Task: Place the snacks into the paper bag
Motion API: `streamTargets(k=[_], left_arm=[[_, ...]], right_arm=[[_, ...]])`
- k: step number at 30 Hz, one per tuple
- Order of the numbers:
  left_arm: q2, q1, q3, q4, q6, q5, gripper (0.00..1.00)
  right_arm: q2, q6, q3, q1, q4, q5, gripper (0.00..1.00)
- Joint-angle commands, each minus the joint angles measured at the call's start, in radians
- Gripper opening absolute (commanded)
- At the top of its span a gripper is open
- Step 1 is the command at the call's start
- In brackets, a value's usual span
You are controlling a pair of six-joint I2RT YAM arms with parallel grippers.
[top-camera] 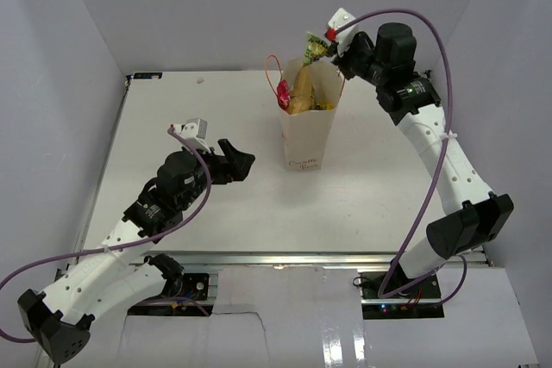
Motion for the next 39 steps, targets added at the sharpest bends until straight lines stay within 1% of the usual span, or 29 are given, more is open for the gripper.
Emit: streamTargets(k=[1,6,7,8,9,10,12,13,15,16,17,18,19,20,21,23,24,25,26,27,28,29,30,31,32,34,35,36,39], left_arm=[[-0.042,0.000,-0.016,-0.011,-0.003,0.017,0.98],[-0.049,-0.001,-0.025,-0.008,-0.006,0.023,0.98],[-0.047,0.000,-0.028,-0.006,-0.006,0.023,0.98],[-0.048,-0.001,-0.030,-0.003,-0.006,0.025,0.98],[-0.045,0.000,-0.031,0.001,-0.006,0.026,0.98],[-0.045,-0.001,-0.031,0.003,-0.009,0.028,0.98],[-0.044,0.000,-0.031,0.006,-0.012,0.029,0.98],[-0.045,0.000,-0.033,0.006,-0.015,0.029,0.98],[-0.045,-0.001,-0.030,0.006,-0.018,0.022,0.98],[-0.045,0.000,-0.028,0.006,-0.017,0.020,0.98],[-0.045,0.000,-0.024,0.006,-0.018,0.017,0.98],[-0.044,-0.001,-0.021,0.005,-0.018,0.011,0.98],[-0.042,0.000,-0.018,0.003,-0.018,0.008,0.98],[-0.038,-0.001,-0.010,-0.003,-0.014,0.005,0.98],[-0.035,-0.001,-0.007,-0.008,-0.011,-0.004,0.98],[-0.032,-0.001,0.001,-0.030,-0.003,-0.014,0.98],[-0.029,0.000,0.008,-0.041,0.006,-0.027,0.98],[-0.027,0.000,0.010,-0.060,0.009,-0.034,0.98],[-0.029,-0.001,0.013,-0.069,0.020,-0.038,0.98],[-0.030,-0.001,0.013,-0.077,0.025,-0.049,0.98],[-0.033,-0.001,0.012,-0.083,0.028,-0.055,0.98],[-0.036,-0.001,0.010,-0.092,0.031,-0.060,0.98],[-0.047,0.000,0.005,-0.095,0.032,-0.066,0.98],[-0.053,-0.001,0.002,-0.095,0.032,-0.077,0.98],[-0.058,0.000,-0.001,-0.094,0.032,-0.080,0.98],[-0.065,-0.001,-0.001,-0.097,0.038,-0.086,0.98],[-0.067,0.000,0.001,-0.095,0.040,-0.081,0.98],[-0.065,-0.001,-0.001,-0.097,0.041,-0.077,0.98],[-0.056,0.000,-0.007,-0.100,0.041,-0.057,0.98]], right_arm=[[-0.042,-0.209,-0.073,0.059,-0.044,0.190,0.08],[-0.036,-0.282,-0.136,0.099,-0.043,0.269,0.08],[-0.033,-0.307,-0.142,0.113,-0.040,0.269,0.09],[-0.027,-0.313,-0.150,0.118,-0.024,0.325,0.12],[-0.020,-0.321,-0.156,0.127,-0.021,0.342,0.19],[-0.014,-0.325,-0.156,0.130,-0.017,0.358,0.37],[-0.010,-0.319,-0.133,0.130,-0.027,0.373,0.50],[-0.010,-0.310,-0.121,0.130,-0.035,0.372,0.60],[-0.016,-0.277,-0.072,0.132,-0.073,0.347,0.69],[-0.022,-0.255,-0.049,0.130,-0.092,0.336,0.79],[-0.026,-0.197,-0.026,0.130,-0.110,0.324,0.87],[-0.033,-0.153,-0.004,0.130,-0.142,0.333,0.99],[-0.052,-0.104,0.017,0.129,-0.144,0.344,0.90],[-0.068,-0.013,0.019,0.127,-0.145,0.371,0.90],[-0.086,0.025,0.014,0.121,-0.147,0.370,0.90],[-0.154,0.088,-0.019,0.081,-0.176,0.311,0.90],[-0.177,0.142,-0.036,0.025,-0.208,0.284,0.90],[-0.230,0.173,-0.093,-0.009,-0.213,0.216,0.90],[-0.259,0.203,-0.128,-0.050,-0.217,0.194,0.90],[-0.286,0.249,-0.169,-0.130,-0.221,0.187,0.90],[-0.339,0.269,-0.215,-0.164,-0.221,0.212,0.90],[-0.365,0.289,-0.321,-0.198,-0.221,0.236,0.90],[-0.388,0.303,-0.373,-0.239,-0.224,0.262,0.90],[-0.437,0.319,-0.430,-0.250,-0.228,0.339,0.90],[-0.462,0.326,-0.540,-0.259,-0.230,0.371,0.90],[-0.535,0.333,-0.648,-0.281,-0.231,0.404,0.90],[-0.566,0.334,-0.700,-0.290,-0.230,0.402,0.90],[-0.591,0.336,-0.789,-0.308,-0.227,0.393,0.90],[-0.690,0.365,-0.878,-0.339,-0.239,0.346,0.90]])
